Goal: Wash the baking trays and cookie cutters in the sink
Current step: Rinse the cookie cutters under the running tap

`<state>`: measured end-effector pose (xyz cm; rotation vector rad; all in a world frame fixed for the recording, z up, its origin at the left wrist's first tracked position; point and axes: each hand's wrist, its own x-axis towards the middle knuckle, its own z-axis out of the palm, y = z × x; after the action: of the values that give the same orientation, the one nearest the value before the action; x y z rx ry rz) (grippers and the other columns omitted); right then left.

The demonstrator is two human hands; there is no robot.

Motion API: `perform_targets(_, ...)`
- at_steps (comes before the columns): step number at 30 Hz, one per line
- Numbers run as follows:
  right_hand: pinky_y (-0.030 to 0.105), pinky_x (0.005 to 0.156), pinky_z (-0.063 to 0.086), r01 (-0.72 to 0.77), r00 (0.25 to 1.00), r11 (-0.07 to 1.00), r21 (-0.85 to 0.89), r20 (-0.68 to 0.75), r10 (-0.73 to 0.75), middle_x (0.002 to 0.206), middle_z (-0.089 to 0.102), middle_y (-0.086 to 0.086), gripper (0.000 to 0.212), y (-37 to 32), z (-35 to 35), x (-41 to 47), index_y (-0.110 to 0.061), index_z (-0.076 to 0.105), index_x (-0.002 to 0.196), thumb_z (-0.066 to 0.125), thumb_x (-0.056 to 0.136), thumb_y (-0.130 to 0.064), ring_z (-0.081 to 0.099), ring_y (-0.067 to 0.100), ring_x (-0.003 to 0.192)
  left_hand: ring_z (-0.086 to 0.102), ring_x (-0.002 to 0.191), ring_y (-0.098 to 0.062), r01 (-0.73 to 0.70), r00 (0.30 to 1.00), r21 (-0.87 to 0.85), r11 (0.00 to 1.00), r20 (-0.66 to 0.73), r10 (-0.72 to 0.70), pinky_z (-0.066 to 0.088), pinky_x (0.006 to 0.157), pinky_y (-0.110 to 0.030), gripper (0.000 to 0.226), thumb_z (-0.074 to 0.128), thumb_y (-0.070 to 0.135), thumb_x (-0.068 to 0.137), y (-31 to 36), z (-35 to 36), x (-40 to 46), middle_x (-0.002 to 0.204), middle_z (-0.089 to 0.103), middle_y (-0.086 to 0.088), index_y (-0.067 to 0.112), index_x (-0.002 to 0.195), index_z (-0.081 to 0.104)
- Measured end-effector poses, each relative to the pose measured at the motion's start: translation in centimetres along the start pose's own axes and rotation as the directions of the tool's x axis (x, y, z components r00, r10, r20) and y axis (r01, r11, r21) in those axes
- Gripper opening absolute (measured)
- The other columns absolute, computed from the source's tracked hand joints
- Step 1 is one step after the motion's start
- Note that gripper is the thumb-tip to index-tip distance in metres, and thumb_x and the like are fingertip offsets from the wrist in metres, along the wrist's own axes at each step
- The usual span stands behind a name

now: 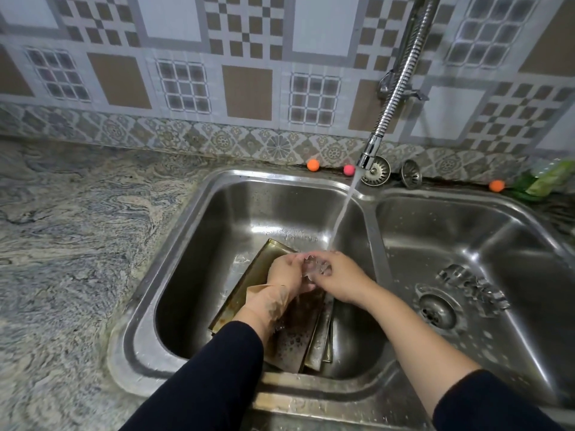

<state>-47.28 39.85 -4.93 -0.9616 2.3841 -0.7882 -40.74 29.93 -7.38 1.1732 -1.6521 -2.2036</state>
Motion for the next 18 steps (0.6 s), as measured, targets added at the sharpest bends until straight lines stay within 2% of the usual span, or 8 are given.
perform_targets(2,0.021,0.077,0.042,0.032,0.999,0.999,-0.040,0.033,-0.031,0.108,0.048,-0.004,0.047,0.1,-0.3,-0.6,-0.034,0.055,0.128,0.064,0.083,-0.022,0.051,0.007,0.080,0.065,0.075,-0.018,-0.050,0.999,0.075,0.996,0.011,0.049,0.057,0.055,-0.027,0.024,0.044,0.018,0.101,0.0,0.0,-0.3,0.094,0.068,-0.007,0.011,0.104,0.067)
perform_targets(5,0.027,0.085,0.046,0.059,0.992,0.978,-0.202,-0.100,-0.080,0.101,0.050,-0.006,0.042,0.2,-1.3,-1.0,-0.025,0.060,0.119,0.068,0.078,-0.026,0.056,0.016,0.099,0.068,0.084,-0.021,-0.146,0.989,0.155,0.977,0.028,0.143,0.058,0.080,-0.042,0.026,0.044,0.020,0.100,0.3,0.8,-0.8,0.088,0.070,-0.004,0.016,0.099,0.070)
perform_targets(7,0.031,0.085,0.046,0.073,0.980,0.946,-0.315,-0.154,-0.127,0.104,0.053,-0.003,0.041,0.4,-2.7,-1.4,-0.023,0.060,0.117,0.066,0.078,-0.029,0.056,0.019,0.103,0.068,0.087,-0.019,-0.219,0.976,0.197,0.956,0.059,0.211,0.055,0.086,-0.045,0.025,0.043,0.021,0.101,0.8,1.9,-1.3,0.089,0.070,-0.002,0.022,0.093,0.067)
perform_targets(9,0.034,0.088,0.046,0.053,0.972,0.917,-0.394,-0.192,-0.138,0.112,0.052,-0.001,0.050,1.5,-4.7,-1.7,-0.025,0.054,0.126,0.066,0.078,-0.030,0.054,0.020,0.107,0.067,0.095,-0.021,-0.263,0.963,0.211,0.941,0.109,0.245,0.054,0.089,-0.045,0.021,0.043,0.023,0.101,1.4,3.6,-1.8,0.104,0.068,-0.004,0.021,0.107,0.062)
perform_targets(11,0.033,0.090,0.047,-0.012,0.968,0.933,-0.359,-0.237,-0.079,0.116,0.052,0.000,0.052,3.3,-7.1,-2.2,-0.024,0.053,0.127,0.068,0.077,-0.027,0.055,0.021,0.108,0.062,0.108,-0.022,-0.290,0.953,0.276,0.917,0.173,0.249,0.050,0.097,-0.040,0.034,0.043,0.024,0.101,1.7,5.3,-2.1,0.124,0.061,-0.006,0.017,0.133,0.049)
perform_targets(14,0.025,0.091,0.041,-0.177,0.957,0.955,-0.237,-0.269,0.111,0.121,0.054,0.004,0.051,8.1,-10.4,-2.9,-0.018,0.055,0.127,0.070,0.078,-0.018,0.055,0.022,0.111,0.045,0.130,-0.018,-0.491,0.871,0.599,0.633,0.363,0.331,0.031,0.105,-0.023,0.048,0.045,0.027,0.100,1.5,7.7,-2.4,0.145,0.045,-0.004,0.016,0.145,0.037)
perform_targets(16,0.025,0.095,0.041,-0.297,0.926,0.942,-0.156,-0.286,0.245,0.127,0.057,0.009,0.055,12.3,-12.0,-3.4,-0.014,0.054,0.129,0.073,0.077,-0.013,0.055,0.024,0.116,0.025,0.143,-0.018,-0.572,0.818,0.729,0.375,0.470,0.332,0.019,0.114,-0.028,0.056,0.045,0.031,0.099,1.0,9.1,-2.4,0.156,0.024,-0.001,0.017,0.150,0.025)
perform_targets(18,0.026,0.095,0.042,-0.400,0.885,0.911,-0.104,-0.302,0.355,0.128,0.059,0.010,0.054,16.4,-13.1,-4.0,-0.012,0.055,0.129,0.074,0.079,-0.012,0.057,0.025,0.116,0.002,0.148,-0.017,-0.548,0.823,0.822,0.155,0.496,0.276,0.008,0.120,-0.039,0.065,0.041,0.036,0.099,0.4,10.5,-1.9,0.161,0.002,0.000,0.017,0.153,0.010)
